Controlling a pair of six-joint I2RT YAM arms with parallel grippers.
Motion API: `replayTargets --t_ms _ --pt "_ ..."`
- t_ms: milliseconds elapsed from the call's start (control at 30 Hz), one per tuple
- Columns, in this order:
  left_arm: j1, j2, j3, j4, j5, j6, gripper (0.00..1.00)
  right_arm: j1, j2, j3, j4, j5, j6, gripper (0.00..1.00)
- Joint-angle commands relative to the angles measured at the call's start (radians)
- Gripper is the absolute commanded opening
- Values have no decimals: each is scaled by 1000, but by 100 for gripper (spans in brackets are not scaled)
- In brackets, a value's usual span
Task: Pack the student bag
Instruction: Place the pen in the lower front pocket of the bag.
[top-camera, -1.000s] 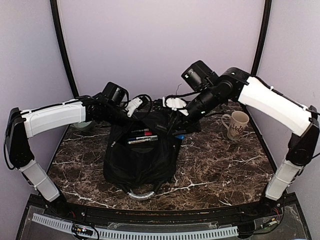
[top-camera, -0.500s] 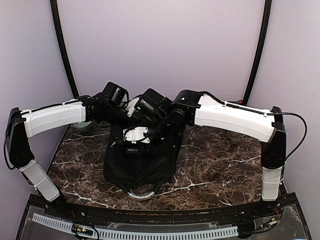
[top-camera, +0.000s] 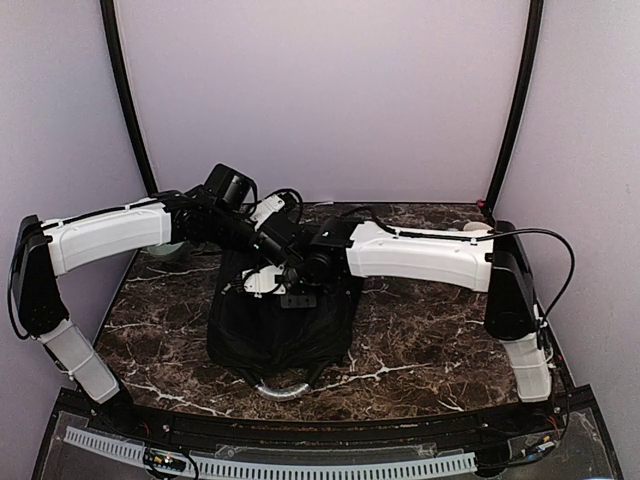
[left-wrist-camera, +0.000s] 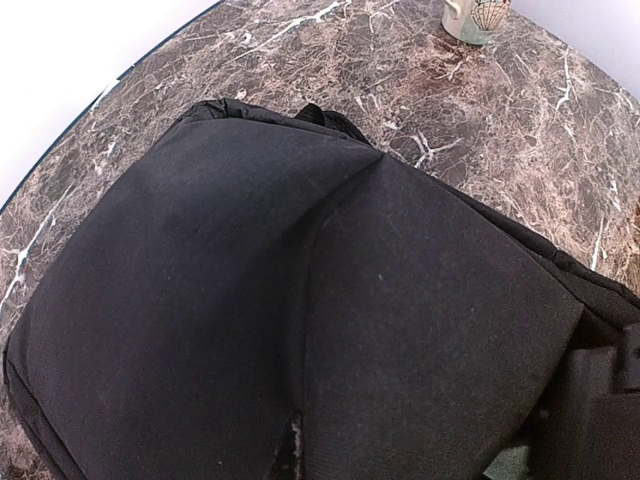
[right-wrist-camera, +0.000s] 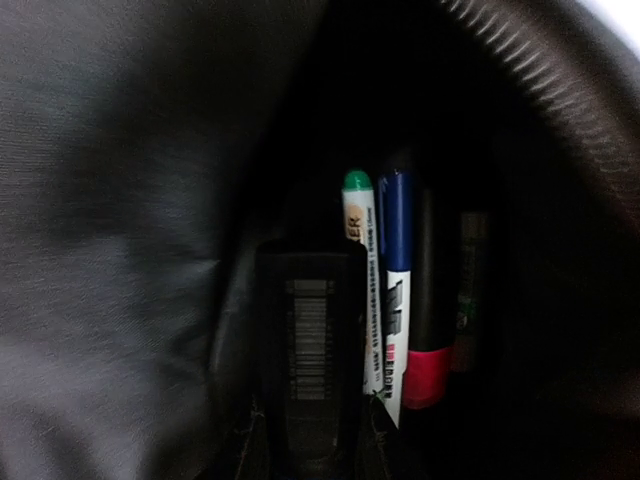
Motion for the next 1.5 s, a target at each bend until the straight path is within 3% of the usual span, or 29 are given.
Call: replayTargets --t_ms 0,100,233,533,700,833,1133,1333,1467 --pt "12 -43 41 70 26 -24 0 0 45 -26 115 161 -39 15" --pt "11 -43 44 67 28 -24 0 -1 63 -56 169 224 -58 15" --pt "11 -45 44 67 27 -24 0 -2 60 -118 258 286 -80 23" --pt "12 -39 44 65 20 -24 1 3 10 -130 194 209 -20 38" --pt "11 -29 45 63 11 -21 7 7 -57 -142 107 86 48 42" --pt "12 -16 50 48 22 -8 14 10 -136 -222 78 30 83 42" --pt "3 12 57 -8 245 62 48 -43 -286 -664 255 10 86 42" --pt "-9 27 100 -48 194 24 59 -168 -351 -849 377 1 51 42" --pt "-9 -12 52 -43 158 -58 61 -278 -377 -879 400 -46 40 43"
